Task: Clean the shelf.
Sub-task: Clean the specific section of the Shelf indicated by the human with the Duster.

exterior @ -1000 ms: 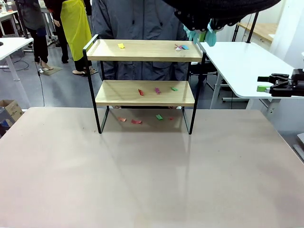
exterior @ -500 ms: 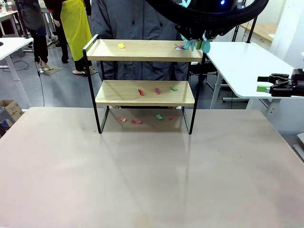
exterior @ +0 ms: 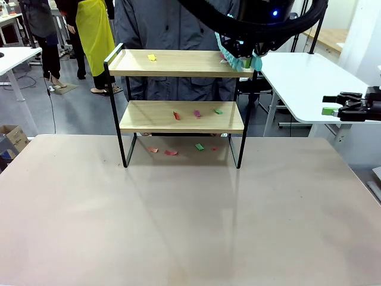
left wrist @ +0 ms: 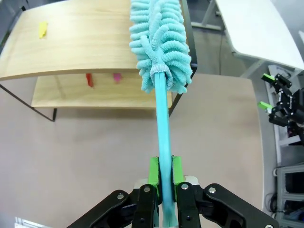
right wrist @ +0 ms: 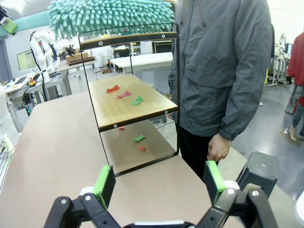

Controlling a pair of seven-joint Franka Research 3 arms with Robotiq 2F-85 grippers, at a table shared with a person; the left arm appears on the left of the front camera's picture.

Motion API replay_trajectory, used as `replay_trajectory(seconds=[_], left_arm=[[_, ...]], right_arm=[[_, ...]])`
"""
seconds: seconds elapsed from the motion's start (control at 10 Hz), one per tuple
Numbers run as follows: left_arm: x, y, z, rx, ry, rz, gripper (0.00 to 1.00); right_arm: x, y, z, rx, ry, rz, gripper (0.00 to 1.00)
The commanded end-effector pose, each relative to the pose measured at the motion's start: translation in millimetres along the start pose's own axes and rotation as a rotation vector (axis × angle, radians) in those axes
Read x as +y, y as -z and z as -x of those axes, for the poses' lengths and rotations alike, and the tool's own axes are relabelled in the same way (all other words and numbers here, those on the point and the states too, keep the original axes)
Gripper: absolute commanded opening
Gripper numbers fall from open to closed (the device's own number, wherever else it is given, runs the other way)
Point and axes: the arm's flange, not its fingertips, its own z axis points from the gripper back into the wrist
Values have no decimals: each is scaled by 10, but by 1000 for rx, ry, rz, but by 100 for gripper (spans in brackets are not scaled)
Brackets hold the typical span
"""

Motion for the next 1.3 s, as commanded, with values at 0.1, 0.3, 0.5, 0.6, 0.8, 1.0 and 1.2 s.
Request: replay_trajectory(seconds=[0.1,0.3,0.5,0.6,0.8,1.0,1.2], left_arm=[[-224,58,-258,12,-8,67,13],[-229,132,-279,19,7,60,13],[-224,181,-276,22,15,49,13],[-226,153,-276,1,24,30,13],[-266,223,-269,75,72,-14,13],[-227,284,-283,115,87,-56,13],[-105,284,-373,142,93,-104,13]], right_arm=[[-2,12,-33,17,-7,2,100],[-2,12,-33,17,-7,2,100],[-2,12,-33,17,-7,2,100],[-2,12,-33,17,-7,2,100],[-2,12,-33,17,-7,2,100],[-2,12,-33,17,-7,2,100],[-2,12,-33,17,-7,2,100]])
